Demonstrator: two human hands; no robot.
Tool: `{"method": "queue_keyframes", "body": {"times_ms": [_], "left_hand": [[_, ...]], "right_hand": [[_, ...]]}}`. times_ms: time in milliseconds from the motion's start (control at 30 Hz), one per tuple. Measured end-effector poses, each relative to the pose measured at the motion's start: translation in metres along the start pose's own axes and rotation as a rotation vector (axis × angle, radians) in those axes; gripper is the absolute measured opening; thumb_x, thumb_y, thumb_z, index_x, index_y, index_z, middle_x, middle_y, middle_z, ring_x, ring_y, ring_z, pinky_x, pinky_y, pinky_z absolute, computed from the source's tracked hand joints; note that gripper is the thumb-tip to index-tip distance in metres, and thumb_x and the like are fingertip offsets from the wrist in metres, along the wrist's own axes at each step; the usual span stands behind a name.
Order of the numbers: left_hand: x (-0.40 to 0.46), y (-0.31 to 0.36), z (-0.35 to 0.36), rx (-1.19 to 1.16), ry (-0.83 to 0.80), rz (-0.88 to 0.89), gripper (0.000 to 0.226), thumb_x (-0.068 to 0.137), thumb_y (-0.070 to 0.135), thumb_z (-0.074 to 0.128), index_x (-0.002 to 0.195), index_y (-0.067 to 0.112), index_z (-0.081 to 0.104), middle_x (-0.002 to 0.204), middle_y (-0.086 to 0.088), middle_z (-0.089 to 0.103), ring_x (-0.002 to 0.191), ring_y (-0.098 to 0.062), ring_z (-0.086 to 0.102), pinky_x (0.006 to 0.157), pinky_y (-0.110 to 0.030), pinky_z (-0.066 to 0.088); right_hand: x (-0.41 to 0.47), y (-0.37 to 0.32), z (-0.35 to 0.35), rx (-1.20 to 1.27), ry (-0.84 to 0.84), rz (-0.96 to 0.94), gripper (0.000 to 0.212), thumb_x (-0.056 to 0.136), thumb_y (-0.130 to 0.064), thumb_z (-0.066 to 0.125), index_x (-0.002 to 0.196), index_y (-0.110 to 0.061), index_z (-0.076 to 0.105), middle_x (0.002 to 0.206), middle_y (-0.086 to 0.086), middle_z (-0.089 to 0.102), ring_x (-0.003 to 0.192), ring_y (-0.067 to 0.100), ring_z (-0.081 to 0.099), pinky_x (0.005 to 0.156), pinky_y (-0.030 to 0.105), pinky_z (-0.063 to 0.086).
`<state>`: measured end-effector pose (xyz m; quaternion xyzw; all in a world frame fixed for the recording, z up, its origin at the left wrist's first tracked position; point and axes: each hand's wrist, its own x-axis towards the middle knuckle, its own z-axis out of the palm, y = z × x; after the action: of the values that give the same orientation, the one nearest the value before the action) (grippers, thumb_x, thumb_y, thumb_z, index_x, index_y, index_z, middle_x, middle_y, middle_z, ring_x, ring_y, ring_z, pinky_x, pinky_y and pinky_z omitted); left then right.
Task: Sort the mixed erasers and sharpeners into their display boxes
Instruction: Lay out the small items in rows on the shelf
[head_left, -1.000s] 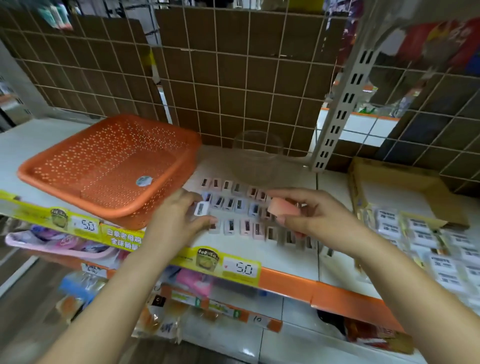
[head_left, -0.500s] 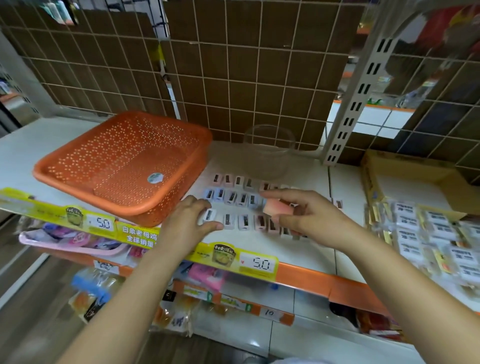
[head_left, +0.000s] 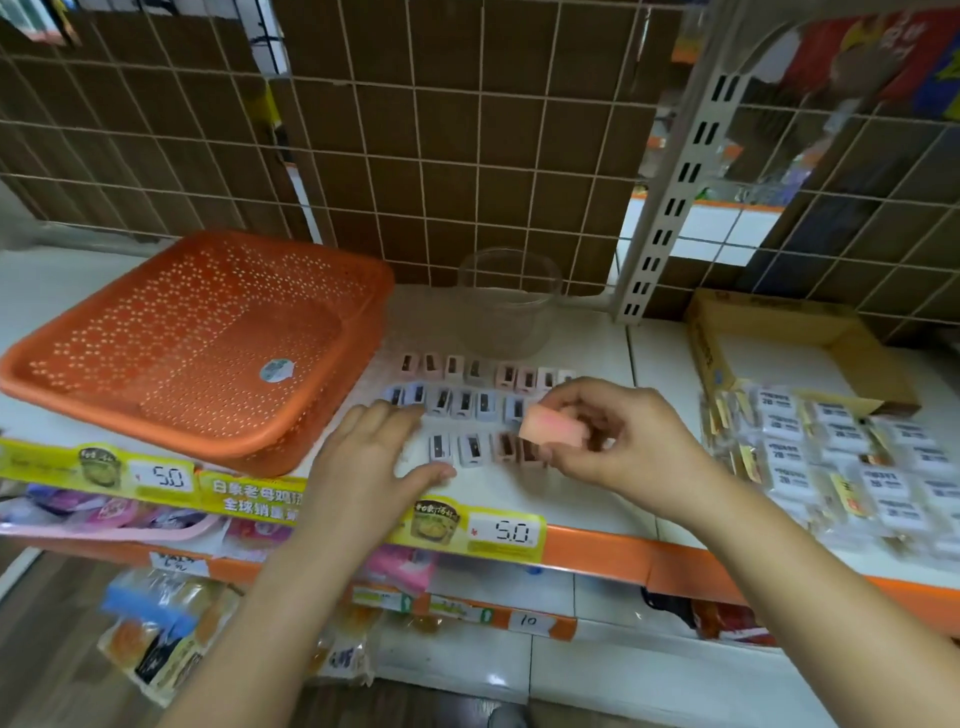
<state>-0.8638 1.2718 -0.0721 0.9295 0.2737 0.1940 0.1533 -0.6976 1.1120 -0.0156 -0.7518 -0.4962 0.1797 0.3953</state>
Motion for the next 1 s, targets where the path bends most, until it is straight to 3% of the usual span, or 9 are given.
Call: {"method": "queue_keyframes", "body": {"times_ms": [133, 333, 600, 733, 867, 1000], "left_hand": [[0.008, 0.040, 0.003, -0.022, 0.037, 0.139, 0.064, 0.070, 0.060, 0.047, 0.103, 0.008, 0.066, 0.092, -0.008, 0.063, 0.091, -0.021, 0.048, 0.073, -0.030, 0.043], [0.014, 0.117, 0.012, -0.038, 0.084, 0.317, 0.056, 0.081, 0.048, 0.046, 0.112, 0.005, 0.061, 0.104, -0.016, 0.062, 0.098, -0.023, 0.044, 0.083, -0.031, 0.035], [0.014, 0.258, 0.061, 0.024, 0.050, 0.428, 0.043, 0.084, 0.035, 0.043, 0.110, 0.006, 0.060, 0.108, -0.016, 0.060, 0.099, -0.033, 0.054, 0.079, -0.038, 0.049], [0.017, 0.341, 0.095, 0.035, 0.031, 0.443, 0.041, 0.084, 0.032, 0.044, 0.110, 0.005, 0.061, 0.107, -0.016, 0.060, 0.097, -0.036, 0.057, 0.079, -0.039, 0.049], [0.021, 0.411, 0.125, 0.022, -0.015, 0.448, 0.042, 0.084, 0.033, 0.043, 0.111, 0.007, 0.061, 0.106, -0.015, 0.060, 0.095, -0.034, 0.057, 0.080, -0.038, 0.049], [0.028, 0.461, 0.153, 0.008, -0.111, 0.436, 0.042, 0.083, 0.034, 0.042, 0.109, 0.009, 0.064, 0.101, -0.009, 0.062, 0.093, -0.028, 0.056, 0.079, -0.035, 0.045]], "right_hand": [[-0.017, 0.005, -0.019, -0.145, 0.065, -0.094, 0.030, 0.068, -0.020, 0.073, 0.097, -0.015, 0.069, 0.082, -0.014, 0.058, 0.076, -0.010, 0.053, 0.066, 0.002, 0.038], [-0.055, 0.027, -0.070, -0.259, 0.201, -0.096, 0.052, 0.067, -0.045, 0.053, 0.103, -0.012, 0.069, 0.088, -0.003, 0.051, 0.079, 0.002, 0.047, 0.075, -0.001, 0.031], [-0.132, 0.106, -0.168, -0.327, 0.246, -0.012, 0.048, 0.070, -0.034, 0.063, 0.110, -0.008, 0.067, 0.092, -0.002, 0.053, 0.087, 0.014, 0.052, 0.073, 0.008, 0.033], [-0.180, 0.160, -0.230, -0.330, 0.238, 0.011, 0.045, 0.070, -0.034, 0.063, 0.106, -0.007, 0.068, 0.092, 0.002, 0.056, 0.087, 0.015, 0.054, 0.074, 0.013, 0.033], [-0.222, 0.206, -0.286, -0.340, 0.270, 0.063, 0.036, 0.071, -0.021, 0.072, 0.104, -0.007, 0.069, 0.097, 0.008, 0.063, 0.092, 0.019, 0.057, 0.080, 0.015, 0.035], [-0.246, 0.246, -0.346, -0.358, 0.308, 0.124, 0.033, 0.067, -0.012, 0.077, 0.098, -0.003, 0.071, 0.102, 0.011, 0.066, 0.096, 0.021, 0.059, 0.083, 0.011, 0.035]]}}
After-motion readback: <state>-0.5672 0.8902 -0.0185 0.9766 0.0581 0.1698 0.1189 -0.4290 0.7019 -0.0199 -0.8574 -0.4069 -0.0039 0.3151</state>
